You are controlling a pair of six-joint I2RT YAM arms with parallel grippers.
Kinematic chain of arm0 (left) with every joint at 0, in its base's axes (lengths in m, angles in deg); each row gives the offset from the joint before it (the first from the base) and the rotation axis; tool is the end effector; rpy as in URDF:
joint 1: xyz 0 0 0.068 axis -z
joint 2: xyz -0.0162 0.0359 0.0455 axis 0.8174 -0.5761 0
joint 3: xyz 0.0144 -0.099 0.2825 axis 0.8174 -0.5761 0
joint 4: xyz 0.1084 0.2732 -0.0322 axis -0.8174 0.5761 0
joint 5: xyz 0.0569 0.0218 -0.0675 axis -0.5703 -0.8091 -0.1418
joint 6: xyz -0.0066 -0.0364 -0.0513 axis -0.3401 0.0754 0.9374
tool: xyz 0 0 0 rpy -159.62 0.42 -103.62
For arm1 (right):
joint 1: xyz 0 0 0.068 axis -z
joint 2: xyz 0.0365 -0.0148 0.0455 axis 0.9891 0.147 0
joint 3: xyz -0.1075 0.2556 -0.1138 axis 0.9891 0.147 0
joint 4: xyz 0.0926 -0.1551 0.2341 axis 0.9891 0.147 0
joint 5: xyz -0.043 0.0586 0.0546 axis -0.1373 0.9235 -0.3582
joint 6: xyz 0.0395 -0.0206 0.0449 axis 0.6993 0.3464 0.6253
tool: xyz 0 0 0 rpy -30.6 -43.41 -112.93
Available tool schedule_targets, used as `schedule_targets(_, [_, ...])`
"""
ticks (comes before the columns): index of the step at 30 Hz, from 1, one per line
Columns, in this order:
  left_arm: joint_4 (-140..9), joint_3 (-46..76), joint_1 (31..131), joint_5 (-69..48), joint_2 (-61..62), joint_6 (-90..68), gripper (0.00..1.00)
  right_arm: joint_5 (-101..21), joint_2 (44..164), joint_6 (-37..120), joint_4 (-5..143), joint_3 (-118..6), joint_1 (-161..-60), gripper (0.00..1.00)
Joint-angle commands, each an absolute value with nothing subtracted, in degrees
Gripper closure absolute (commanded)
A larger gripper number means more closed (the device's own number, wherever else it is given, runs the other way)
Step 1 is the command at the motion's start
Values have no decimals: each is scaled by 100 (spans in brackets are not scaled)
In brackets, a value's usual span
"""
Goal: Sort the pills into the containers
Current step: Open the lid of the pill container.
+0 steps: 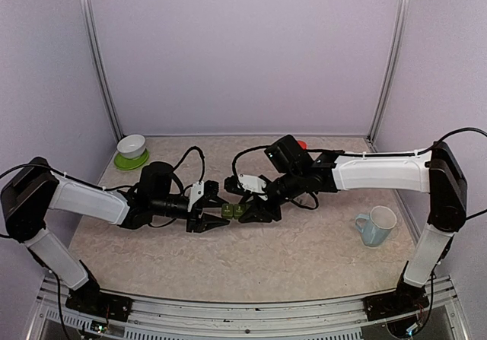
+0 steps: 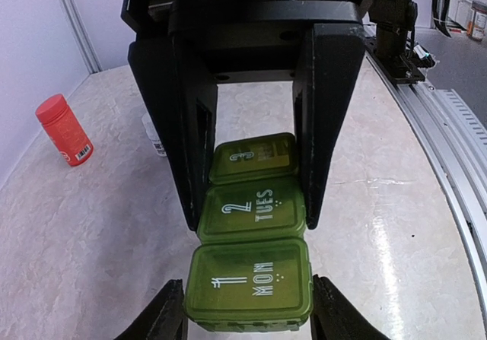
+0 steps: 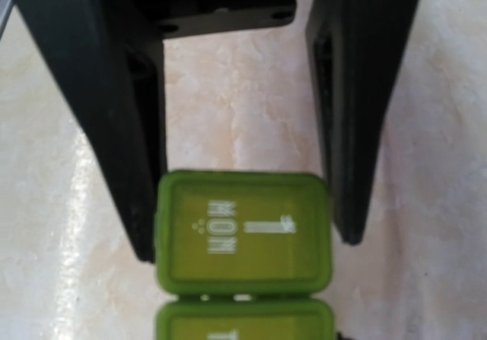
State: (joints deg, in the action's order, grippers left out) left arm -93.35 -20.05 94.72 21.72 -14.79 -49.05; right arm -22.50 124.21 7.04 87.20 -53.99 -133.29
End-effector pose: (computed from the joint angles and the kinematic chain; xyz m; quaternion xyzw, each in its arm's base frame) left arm 0.2406 -0.2423 0.1716 0.5869 0.5534 -0.3483 0.4775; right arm 0.2529 0.3545 0.2362 -0.6398 0.6464 0.2764 0.3106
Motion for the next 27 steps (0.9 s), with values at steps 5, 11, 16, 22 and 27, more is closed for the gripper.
schedule_targets(5, [-9326,-1854,9508,2201,-1492,-4891,47,-2123,12394,702,8839,-5447,-13375,68])
schedule_targets(11, [-9287,-1835,9508,2223,-1495,-4891,47,-2094,12411,689,8869,-5470,-13374,68])
schedule_targets(16, [-9183,-1771,9508,2264,-1518,-4896,54,-2080,12462,698,8914,-5503,-13375,68])
schedule_targets(22, [-9097,-1747,9508,2250,-1517,-4914,56,-2063,12456,706,8956,-5537,-13372,67])
schedule_targets(27, [-9107,-1747,9508,2239,-1521,-4911,58,-2023,12456,706,8965,-5540,-13373,67])
